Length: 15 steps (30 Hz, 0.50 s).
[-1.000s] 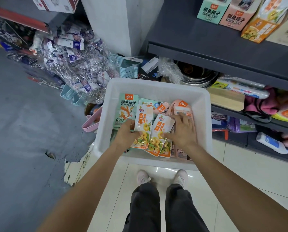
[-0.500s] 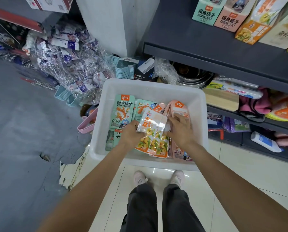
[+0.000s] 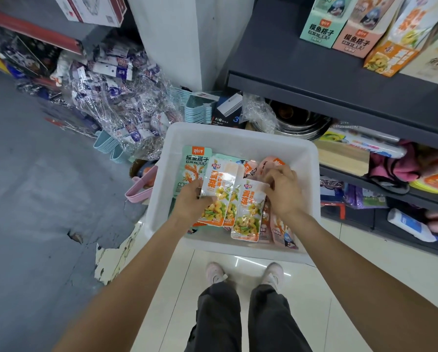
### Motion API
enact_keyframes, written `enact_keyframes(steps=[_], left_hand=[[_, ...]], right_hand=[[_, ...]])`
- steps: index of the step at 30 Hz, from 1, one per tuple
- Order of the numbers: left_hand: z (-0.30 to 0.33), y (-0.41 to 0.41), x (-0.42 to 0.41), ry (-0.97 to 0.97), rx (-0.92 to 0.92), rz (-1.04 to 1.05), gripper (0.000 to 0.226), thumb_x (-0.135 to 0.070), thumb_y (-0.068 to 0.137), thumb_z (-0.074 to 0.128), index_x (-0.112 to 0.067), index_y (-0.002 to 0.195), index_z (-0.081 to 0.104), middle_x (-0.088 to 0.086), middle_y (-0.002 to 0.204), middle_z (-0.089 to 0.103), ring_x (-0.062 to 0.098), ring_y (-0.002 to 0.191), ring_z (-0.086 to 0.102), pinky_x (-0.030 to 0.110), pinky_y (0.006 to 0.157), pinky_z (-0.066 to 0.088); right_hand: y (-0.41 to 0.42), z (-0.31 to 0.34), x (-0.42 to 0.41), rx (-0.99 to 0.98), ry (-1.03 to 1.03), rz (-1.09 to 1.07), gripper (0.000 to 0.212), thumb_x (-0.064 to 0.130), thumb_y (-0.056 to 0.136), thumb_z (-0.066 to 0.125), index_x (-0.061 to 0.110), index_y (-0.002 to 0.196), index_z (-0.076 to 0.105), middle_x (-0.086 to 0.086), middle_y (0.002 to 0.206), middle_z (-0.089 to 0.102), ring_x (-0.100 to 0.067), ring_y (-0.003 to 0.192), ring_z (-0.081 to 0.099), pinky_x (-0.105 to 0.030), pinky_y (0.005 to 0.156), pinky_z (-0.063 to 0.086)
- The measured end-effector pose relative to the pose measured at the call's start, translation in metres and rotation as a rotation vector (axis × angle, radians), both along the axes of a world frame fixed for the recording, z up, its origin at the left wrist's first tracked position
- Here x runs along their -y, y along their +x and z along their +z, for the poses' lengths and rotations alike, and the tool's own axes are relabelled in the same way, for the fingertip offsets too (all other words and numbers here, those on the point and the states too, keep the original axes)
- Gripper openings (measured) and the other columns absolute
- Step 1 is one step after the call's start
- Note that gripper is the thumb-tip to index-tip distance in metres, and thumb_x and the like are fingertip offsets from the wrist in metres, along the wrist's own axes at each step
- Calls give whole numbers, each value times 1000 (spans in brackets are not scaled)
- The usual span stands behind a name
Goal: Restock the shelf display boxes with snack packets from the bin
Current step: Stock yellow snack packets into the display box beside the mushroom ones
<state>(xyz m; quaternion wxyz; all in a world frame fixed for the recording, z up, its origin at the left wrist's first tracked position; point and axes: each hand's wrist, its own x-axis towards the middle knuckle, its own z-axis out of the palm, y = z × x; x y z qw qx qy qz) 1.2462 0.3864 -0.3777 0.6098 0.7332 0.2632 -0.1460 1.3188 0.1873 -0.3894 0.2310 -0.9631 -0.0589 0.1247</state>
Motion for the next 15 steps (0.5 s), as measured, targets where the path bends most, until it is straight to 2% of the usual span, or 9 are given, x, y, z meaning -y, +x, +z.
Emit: enact_keyframes(steps=[4,7,10,12,13,15], left_hand=[[12,2,-4,-61,15,-33,32,-3,82,67,-11,111,60,6,108,69,25,102,64,44,91,51],[26,8,-2,-42,81,-54,33,0,81,68,-9,111,60,3,102,68,23,100,64,36,86,53],[46,20,7,-24,128,-88,33,1,81,67,-12,110,60,5,106,68,20,98,63,31,84,53],[61,33,17,12,167,-140,35,0,80,68,-15,111,61,4,108,68,19,97,64,35,87,52],[68,40,22,18,188,-165,36,-1,80,68,-16,112,61,2,108,68,17,94,64,32,84,53],[85,53,36,5,218,-205,36,-3,81,69,-17,114,62,-3,106,68,10,87,65,20,75,52]], right_hand=[[5,23,-7,-98,323,-106,8,13,91,58,17,87,51,-3,101,65,-19,90,60,-31,76,45],[11,46,-10,-186,604,-279,14,12,91,59,20,82,52,-13,99,67,-27,83,64,-29,61,48],[13,78,-6,-270,813,-362,11,8,93,57,15,86,53,-13,94,67,-25,76,66,-27,58,55],[17,97,1,-280,832,-353,4,10,93,57,13,91,58,-11,94,69,-25,79,67,-34,69,57],[19,107,6,-279,838,-354,3,11,93,57,13,92,59,-12,94,70,-25,80,67,-38,73,57],[24,124,21,-262,871,-369,6,10,93,56,11,89,62,-11,92,69,-22,77,68,-35,68,57]])
